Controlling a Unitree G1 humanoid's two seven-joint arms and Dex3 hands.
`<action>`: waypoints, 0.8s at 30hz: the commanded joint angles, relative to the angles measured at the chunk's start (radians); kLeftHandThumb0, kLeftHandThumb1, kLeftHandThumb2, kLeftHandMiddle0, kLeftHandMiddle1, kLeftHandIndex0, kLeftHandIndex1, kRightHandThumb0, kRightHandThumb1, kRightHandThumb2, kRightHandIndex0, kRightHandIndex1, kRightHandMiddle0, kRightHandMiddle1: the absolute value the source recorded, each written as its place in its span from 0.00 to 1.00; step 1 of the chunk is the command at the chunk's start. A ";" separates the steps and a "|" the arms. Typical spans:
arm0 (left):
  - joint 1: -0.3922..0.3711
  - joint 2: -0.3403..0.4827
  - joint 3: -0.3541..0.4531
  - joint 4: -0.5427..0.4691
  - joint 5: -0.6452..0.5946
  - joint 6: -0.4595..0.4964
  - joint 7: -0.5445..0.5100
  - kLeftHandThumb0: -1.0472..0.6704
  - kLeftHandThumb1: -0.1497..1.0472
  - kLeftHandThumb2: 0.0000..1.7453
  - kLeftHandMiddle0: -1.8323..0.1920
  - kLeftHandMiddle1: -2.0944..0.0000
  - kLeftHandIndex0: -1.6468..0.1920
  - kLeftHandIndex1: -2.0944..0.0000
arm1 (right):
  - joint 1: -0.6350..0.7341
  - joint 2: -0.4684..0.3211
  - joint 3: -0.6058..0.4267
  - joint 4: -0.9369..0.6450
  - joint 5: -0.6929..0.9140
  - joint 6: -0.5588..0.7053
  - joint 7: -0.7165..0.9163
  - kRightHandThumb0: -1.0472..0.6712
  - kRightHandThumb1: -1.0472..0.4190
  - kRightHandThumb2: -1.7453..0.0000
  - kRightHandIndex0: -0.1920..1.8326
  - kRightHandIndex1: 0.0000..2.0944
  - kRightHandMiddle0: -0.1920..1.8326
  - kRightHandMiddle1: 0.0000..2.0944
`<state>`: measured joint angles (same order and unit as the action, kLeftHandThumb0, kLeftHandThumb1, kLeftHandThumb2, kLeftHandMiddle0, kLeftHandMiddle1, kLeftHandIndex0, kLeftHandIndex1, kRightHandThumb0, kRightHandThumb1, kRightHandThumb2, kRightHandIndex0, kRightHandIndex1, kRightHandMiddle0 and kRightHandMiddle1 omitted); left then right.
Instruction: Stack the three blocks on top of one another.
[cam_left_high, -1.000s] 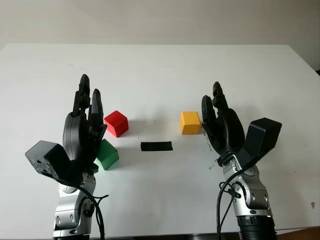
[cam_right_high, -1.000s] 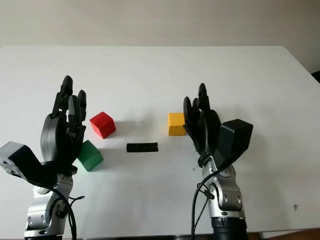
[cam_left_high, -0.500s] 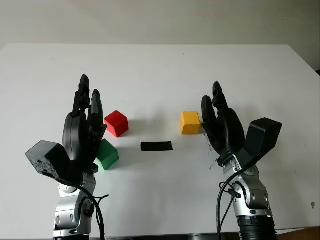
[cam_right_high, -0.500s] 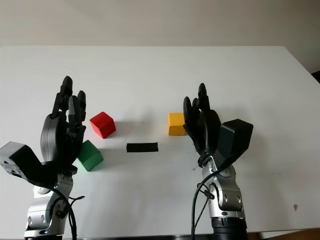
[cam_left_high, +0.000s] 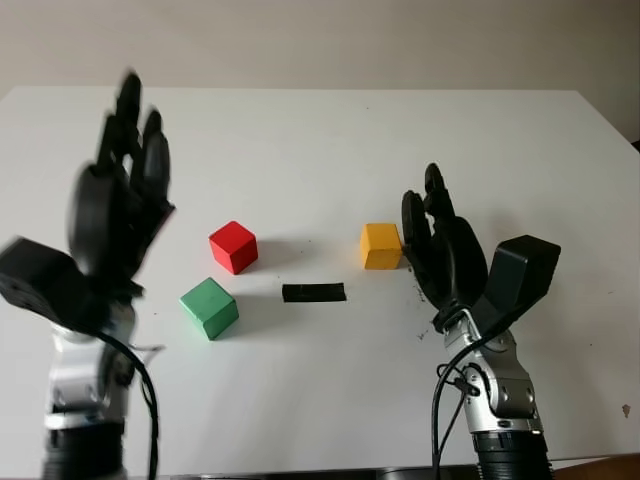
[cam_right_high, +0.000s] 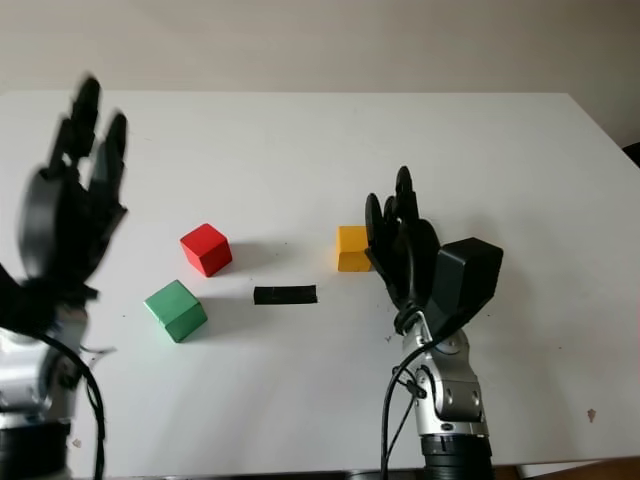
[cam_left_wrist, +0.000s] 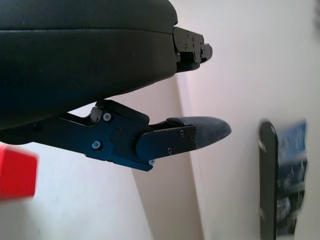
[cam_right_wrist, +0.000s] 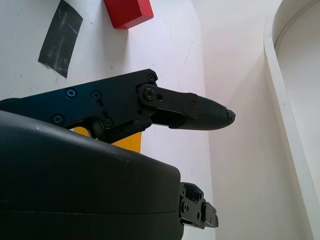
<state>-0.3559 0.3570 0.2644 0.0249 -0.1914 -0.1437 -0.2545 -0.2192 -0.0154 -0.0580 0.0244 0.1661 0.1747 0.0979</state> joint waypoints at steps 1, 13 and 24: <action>-0.076 0.079 0.009 0.091 0.035 -0.076 -0.040 0.32 1.00 0.15 0.67 0.95 0.66 0.91 | 0.000 0.000 0.000 -0.026 0.001 -0.005 0.001 0.25 0.00 0.68 0.00 0.00 0.00 0.00; -0.326 0.459 -0.199 0.300 0.445 -0.244 -0.223 0.30 0.92 0.02 0.68 1.00 0.55 0.95 | 0.000 -0.002 0.003 -0.035 0.000 0.008 -0.005 0.26 0.00 0.68 0.00 0.00 0.00 0.00; -0.424 0.491 -0.384 0.415 0.612 -0.328 -0.317 0.22 0.86 0.03 0.83 0.99 0.62 0.99 | 0.007 0.001 0.010 -0.039 -0.007 0.001 -0.005 0.26 0.00 0.66 0.00 0.00 0.00 0.00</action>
<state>-0.7526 0.8312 -0.1056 0.4210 0.4049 -0.4517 -0.5852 -0.2171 -0.0151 -0.0487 0.0045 0.1606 0.1800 0.0940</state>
